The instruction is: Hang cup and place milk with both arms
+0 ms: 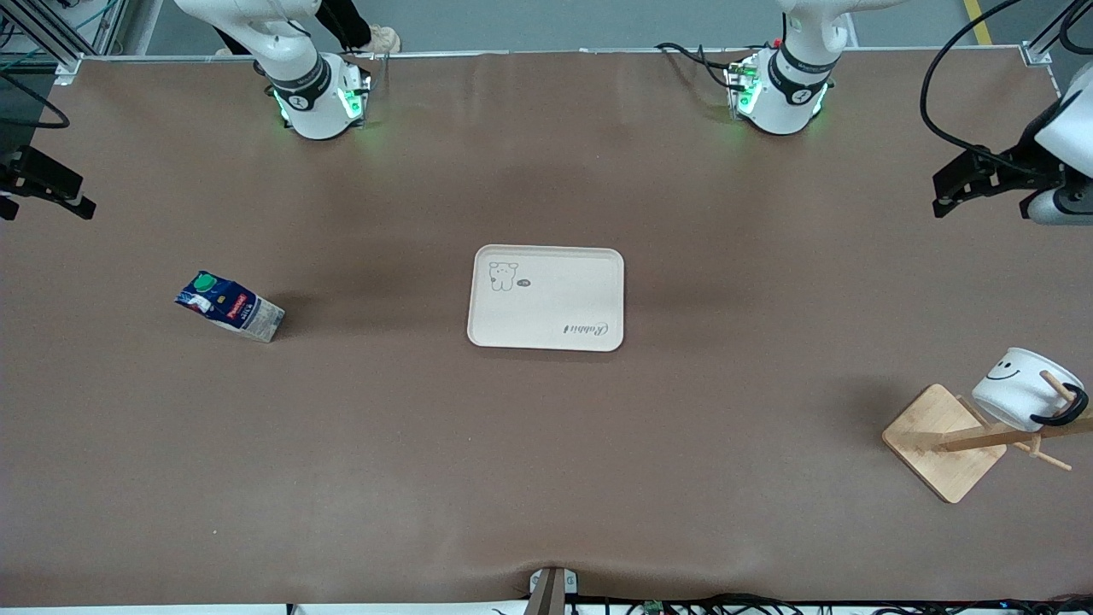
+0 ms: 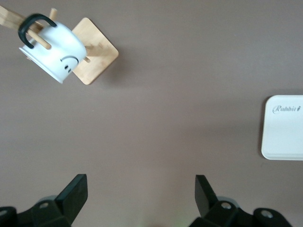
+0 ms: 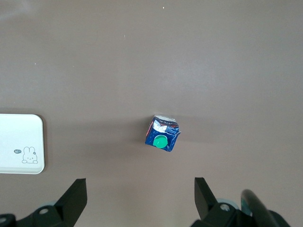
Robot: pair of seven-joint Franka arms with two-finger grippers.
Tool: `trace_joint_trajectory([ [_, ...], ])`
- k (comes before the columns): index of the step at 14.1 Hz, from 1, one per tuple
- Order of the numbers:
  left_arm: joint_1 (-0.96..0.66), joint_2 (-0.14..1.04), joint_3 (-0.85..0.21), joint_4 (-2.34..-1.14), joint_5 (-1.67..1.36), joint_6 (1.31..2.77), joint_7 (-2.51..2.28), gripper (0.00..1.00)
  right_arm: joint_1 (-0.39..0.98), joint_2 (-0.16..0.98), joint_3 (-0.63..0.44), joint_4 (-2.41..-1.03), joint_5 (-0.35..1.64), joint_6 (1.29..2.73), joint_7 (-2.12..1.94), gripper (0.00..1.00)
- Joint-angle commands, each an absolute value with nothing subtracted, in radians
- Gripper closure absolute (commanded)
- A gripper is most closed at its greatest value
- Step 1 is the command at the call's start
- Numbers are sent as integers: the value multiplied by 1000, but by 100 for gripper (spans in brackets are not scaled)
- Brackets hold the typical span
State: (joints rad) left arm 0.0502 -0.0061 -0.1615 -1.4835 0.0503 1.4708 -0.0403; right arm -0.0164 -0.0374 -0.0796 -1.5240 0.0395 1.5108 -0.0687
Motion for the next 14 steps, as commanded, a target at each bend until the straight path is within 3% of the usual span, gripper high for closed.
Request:
trace_joint_trajectory([
  [1,-3,-119,-120,-1624,32,1531,-52,0,-29,-21,-75,-1491,32,1491,-75,0],
  [4,-93,-166,-29,-1687,32,1578,-84,0,-23,-21,-75,-1490,20,1491,-77,0],
  [14,-92,-78,-35,-1580,9,1572,-81,0,-31,-20,-77,-1491,20,1489,-75,0],
])
